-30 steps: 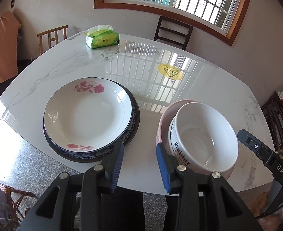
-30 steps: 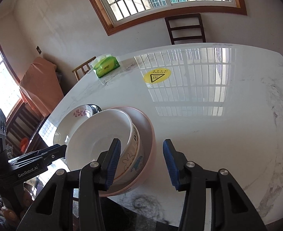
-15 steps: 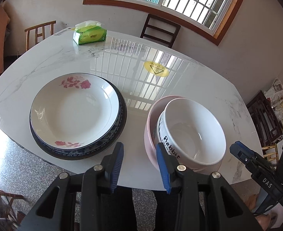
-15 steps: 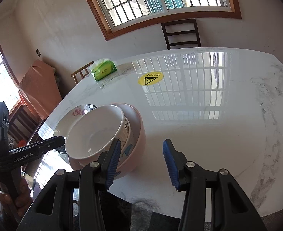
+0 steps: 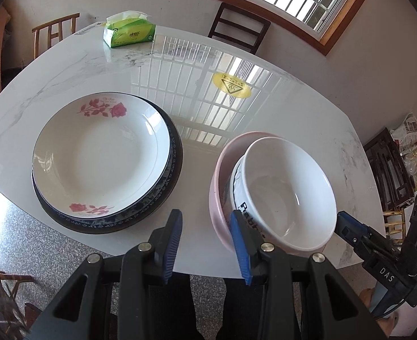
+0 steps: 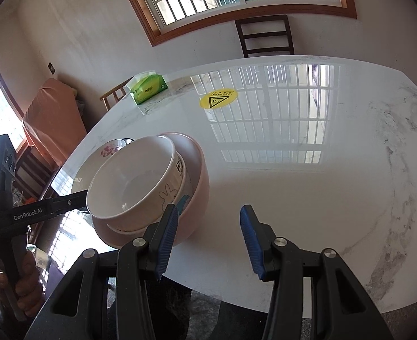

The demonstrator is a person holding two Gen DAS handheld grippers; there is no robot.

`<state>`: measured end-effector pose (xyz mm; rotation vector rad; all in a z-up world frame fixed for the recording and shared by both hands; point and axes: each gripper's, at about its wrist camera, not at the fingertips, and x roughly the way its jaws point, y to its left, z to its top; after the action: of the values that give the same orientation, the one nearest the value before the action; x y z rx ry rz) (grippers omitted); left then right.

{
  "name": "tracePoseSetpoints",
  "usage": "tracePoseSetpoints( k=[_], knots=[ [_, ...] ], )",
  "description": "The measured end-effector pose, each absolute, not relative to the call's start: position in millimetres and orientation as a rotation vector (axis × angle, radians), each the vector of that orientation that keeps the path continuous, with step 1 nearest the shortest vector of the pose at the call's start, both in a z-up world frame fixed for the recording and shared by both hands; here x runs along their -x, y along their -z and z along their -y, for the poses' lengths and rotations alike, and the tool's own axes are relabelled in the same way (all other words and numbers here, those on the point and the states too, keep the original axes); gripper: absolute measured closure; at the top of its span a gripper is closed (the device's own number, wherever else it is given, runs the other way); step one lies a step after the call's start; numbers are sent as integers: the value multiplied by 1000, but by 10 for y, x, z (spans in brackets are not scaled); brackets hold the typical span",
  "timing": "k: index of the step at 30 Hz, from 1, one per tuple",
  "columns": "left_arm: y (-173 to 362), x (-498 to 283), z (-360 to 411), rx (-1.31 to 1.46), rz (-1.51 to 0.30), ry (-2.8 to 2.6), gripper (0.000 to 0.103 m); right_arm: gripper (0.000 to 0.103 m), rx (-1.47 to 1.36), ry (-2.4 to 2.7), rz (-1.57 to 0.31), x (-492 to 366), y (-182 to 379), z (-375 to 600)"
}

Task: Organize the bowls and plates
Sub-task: 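Lift the pink bowl stack with the left gripper toward the plate stack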

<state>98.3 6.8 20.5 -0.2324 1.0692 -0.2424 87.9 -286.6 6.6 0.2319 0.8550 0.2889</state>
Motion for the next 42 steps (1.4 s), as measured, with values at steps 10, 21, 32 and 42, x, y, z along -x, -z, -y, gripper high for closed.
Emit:
tracePoseSetpoints(
  k=[10,21,32,42],
  knots=[
    [-221,-1113,86,108,-1138,179,61,59,-209,-299,-973,-1061,-50,2798],
    [-150,-1233,25,161,-1198,152,57,58,-110,-261,-1046,-1165,-70,2726],
    [-49,-1320,34,208,-1263,126,57,31,87,-220,-1127,-1400,-80,2642],
    [-2,-1342,-79,276,-1273,123,57,24,81,-252,-1255,-1554,47,2637]
  ],
)
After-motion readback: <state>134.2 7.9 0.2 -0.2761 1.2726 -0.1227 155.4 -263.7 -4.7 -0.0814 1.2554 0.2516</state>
